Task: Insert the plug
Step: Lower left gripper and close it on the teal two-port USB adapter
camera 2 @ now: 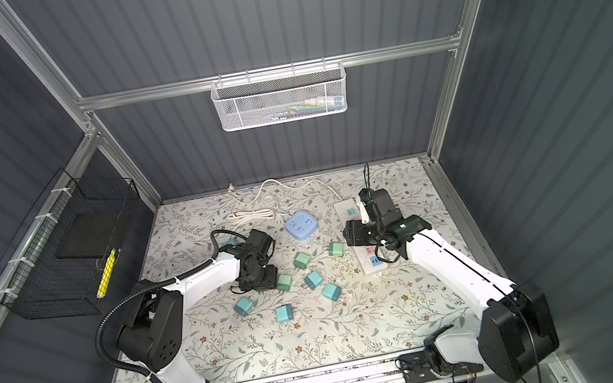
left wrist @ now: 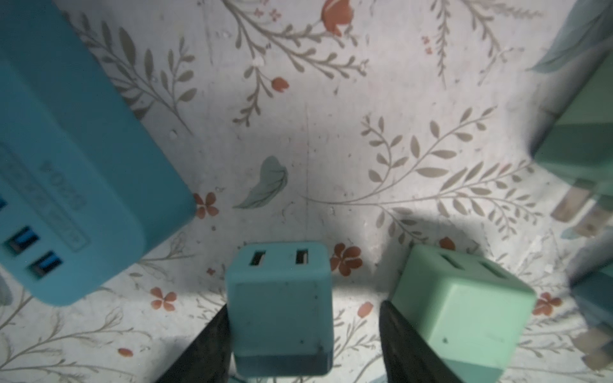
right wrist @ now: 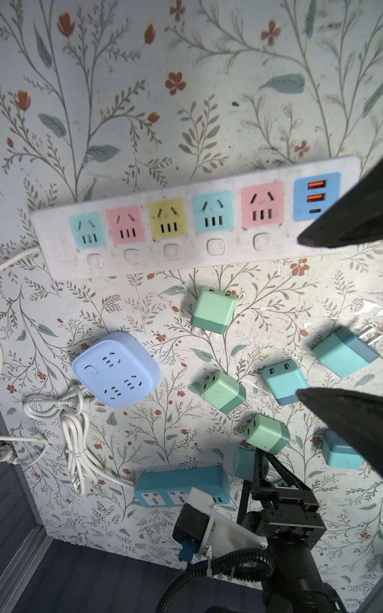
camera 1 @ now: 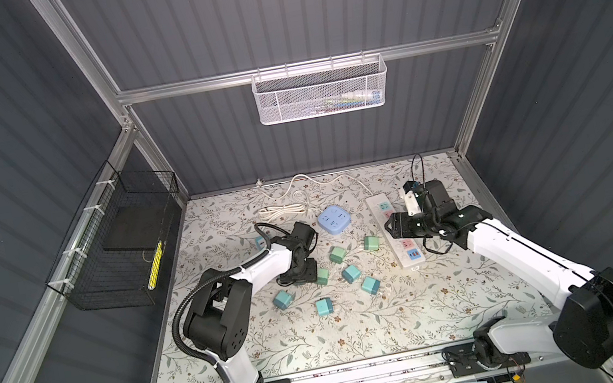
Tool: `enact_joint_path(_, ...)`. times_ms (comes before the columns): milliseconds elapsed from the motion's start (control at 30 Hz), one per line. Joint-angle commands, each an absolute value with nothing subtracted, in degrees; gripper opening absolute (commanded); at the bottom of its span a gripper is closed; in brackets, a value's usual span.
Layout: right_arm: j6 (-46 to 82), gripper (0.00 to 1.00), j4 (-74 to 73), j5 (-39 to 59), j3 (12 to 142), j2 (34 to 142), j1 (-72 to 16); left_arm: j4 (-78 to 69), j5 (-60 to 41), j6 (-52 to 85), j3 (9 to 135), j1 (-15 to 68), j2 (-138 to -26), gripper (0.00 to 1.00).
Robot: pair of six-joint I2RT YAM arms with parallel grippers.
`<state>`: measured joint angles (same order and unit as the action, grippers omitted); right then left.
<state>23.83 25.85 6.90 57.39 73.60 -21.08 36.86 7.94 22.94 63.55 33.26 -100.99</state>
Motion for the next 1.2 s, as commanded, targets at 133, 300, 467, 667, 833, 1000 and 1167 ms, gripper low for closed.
enact_joint_path(133,24.4,0.65,25.7,7.1,57.6,74.6,-21.4,38.8,11.6,25.1,62.5,32.9,-101.3,0.64)
enact_joint_path(300,25.3,0.60,25.2,7.4,57.2,75.3,-21.4,36.9,6.2,23.4,62.6,32.9,-104.5,0.52)
enact_joint_path(467,26.3,0.63,26.5,6.9,57.8,76.2,-21.4,37.4,8.0,24.7,61.2,33.0,-103.4,0.53)
enact_joint_path(667,24.5,0.60,26.3,7.6,58.0,76.0,-21.4,40.4,10.4,24.1,60.8,33.0,-99.3,0.59)
enact_joint_path(833,25.3,0.61,22.6,6.8,55.0,72.7,-21.4,41.5,10.1,22.3,61.1,33.0,-99.9,0.57)
enact_joint_path(1000,25.2,0.61,23.2,6.5,55.5,72.4,-21.4,39.2,9.9,20.9,61.8,32.9,-101.3,0.57)
enact_joint_path(1167,25.6,0.61,23.9,6.2,55.2,71.6,-21.4,38.2,12.1,20.1,62.7,33.0,-102.5,0.56)
